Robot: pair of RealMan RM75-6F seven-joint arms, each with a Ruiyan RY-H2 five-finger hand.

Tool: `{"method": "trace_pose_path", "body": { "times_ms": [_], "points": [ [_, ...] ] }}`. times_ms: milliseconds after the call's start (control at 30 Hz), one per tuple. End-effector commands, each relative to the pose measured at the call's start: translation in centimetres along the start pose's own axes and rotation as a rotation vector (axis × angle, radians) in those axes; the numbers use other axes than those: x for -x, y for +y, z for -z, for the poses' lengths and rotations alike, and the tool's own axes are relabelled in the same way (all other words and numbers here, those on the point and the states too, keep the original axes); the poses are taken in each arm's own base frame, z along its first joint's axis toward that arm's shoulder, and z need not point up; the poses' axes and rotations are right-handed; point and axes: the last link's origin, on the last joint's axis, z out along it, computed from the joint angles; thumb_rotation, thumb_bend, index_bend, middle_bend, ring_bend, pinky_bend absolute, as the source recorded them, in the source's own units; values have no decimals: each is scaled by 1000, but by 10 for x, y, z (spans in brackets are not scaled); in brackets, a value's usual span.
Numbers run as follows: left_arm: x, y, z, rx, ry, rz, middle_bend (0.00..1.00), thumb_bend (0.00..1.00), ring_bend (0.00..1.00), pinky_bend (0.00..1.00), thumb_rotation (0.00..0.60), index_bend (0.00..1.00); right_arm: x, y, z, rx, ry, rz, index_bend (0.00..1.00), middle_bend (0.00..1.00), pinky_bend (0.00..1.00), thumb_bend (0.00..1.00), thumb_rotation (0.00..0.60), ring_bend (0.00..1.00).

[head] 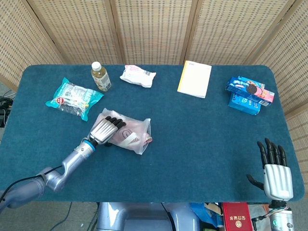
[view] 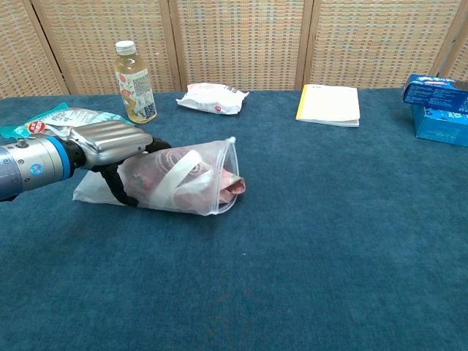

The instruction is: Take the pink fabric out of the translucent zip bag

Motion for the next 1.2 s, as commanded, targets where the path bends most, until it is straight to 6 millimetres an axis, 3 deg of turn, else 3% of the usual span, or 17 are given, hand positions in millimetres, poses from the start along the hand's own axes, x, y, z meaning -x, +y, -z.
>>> {"method": "trace_pose_path", "body": {
  "times_ms": [33,267,467,733,933,1200],
  "points": [
    [1,1,3,-8,26,36,533,275,494,505,600,567,0,0,0,-2,-1,0,0,0,0,0,600,0],
    [-3,1,14,3,162,158,562,301,525,536,600,610,3,-5,-1,-27,-30,-28,0,0,0,0,600,0],
    [-14,3,26,83,297,275,563,302,526,536,600,616,-3,-15,-14,-108,-105,-151,5,0,0,0,600,0],
    [-27,24,19,169,384,468,563,303,526,536,600,620,-44,-42,-52,-277,-170,-487,199,0,0,0,600,0],
    [-40,47,8,208,412,590,563,304,527,536,600,628,-64,-65,-75,-337,-254,-630,239,0,0,0,600,0],
    [-54,72,-1,234,430,685,563,304,529,536,600,631,-93,-97,-82,-373,-357,-807,295,0,0,0,600,0]
  ]
}}
